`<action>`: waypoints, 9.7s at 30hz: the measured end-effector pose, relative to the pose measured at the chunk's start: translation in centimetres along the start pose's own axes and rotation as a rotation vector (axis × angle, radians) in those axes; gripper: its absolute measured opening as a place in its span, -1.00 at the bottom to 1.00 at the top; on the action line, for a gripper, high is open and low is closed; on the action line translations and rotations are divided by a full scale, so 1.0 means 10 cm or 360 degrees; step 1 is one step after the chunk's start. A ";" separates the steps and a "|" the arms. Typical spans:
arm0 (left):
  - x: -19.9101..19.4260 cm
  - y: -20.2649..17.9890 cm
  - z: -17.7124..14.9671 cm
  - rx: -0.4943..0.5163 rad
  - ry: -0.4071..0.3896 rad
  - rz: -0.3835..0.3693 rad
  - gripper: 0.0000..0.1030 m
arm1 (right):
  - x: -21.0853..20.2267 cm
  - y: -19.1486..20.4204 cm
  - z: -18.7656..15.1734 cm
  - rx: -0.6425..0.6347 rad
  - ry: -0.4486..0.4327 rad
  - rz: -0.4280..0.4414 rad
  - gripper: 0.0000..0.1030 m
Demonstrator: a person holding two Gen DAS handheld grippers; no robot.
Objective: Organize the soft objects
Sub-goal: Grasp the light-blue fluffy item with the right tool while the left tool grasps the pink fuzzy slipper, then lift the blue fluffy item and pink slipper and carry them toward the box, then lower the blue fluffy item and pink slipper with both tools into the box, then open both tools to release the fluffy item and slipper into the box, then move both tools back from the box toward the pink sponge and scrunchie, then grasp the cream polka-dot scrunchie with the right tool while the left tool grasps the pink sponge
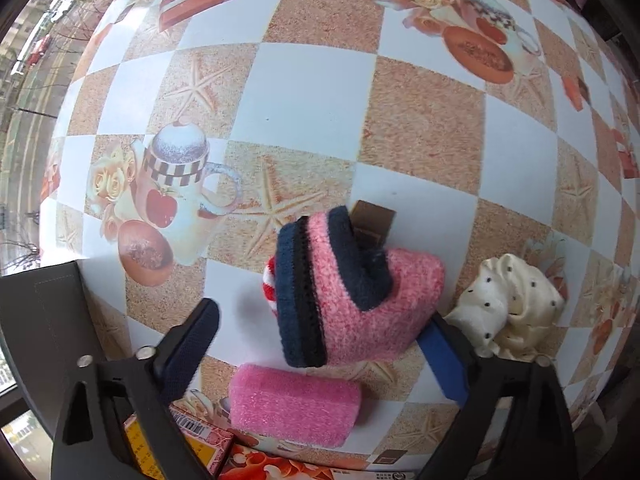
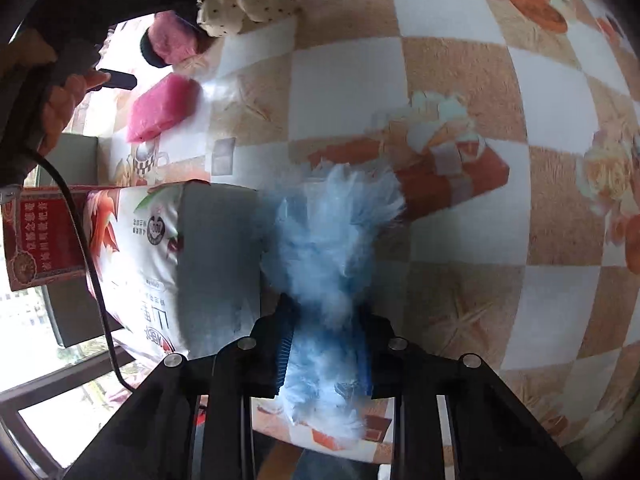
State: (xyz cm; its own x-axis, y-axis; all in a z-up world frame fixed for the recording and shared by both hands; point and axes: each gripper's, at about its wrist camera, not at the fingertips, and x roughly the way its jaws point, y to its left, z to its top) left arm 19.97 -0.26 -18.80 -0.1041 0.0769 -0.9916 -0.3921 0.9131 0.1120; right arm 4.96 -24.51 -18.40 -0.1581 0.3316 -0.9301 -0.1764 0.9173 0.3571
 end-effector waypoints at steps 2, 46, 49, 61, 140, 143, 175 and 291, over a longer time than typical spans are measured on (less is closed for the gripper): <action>-0.02 -0.10 0.06 0.0015 -0.0019 -0.0062 0.08 | -0.02 -0.04 -0.01 0.0032 -0.0006 0.0022 -0.47; -1.66 -0.11 -2.30 0.1019 -0.0628 -0.0492 -0.26 | -1.05 0.22 -0.64 0.0340 -0.0307 -0.0146 -0.47; -1.73 0.01 -2.36 0.1003 -0.0668 -0.0504 -0.26 | -1.15 0.38 -0.63 0.0300 -0.0343 -0.0160 -0.47; -1.98 0.71 -2.43 0.0814 -0.0829 -0.0531 -0.26 | -1.37 1.26 -0.48 0.0043 -0.0446 -0.0159 -0.47; -1.20 3.26 -2.58 -0.0105 -0.0669 -0.0378 -0.26 | -0.41 3.88 -0.44 -0.0850 -0.0176 -0.0163 -0.47; -1.18 3.26 -2.58 -0.0104 -0.0664 -0.0374 -0.26 | -0.40 3.87 -0.43 -0.0842 -0.0175 -0.0170 -0.47; -1.04 3.36 -2.31 -0.0134 -0.0631 -0.0357 -0.26 | -0.35 3.98 -0.09 -0.0794 -0.0177 -0.0153 -0.47; -1.07 0.59 -0.64 -0.0205 -0.0294 -0.0352 1.00 | -0.02 0.90 1.73 -0.0267 -0.0221 -0.0311 -0.32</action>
State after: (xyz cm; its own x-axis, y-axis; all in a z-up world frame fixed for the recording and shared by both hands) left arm 12.94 1.78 -7.11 0.1595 -0.0356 -0.9865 -0.5008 0.8583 -0.1120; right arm 20.25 -12.49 -16.46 0.0273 0.1898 -0.9814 -0.3507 0.9212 0.1684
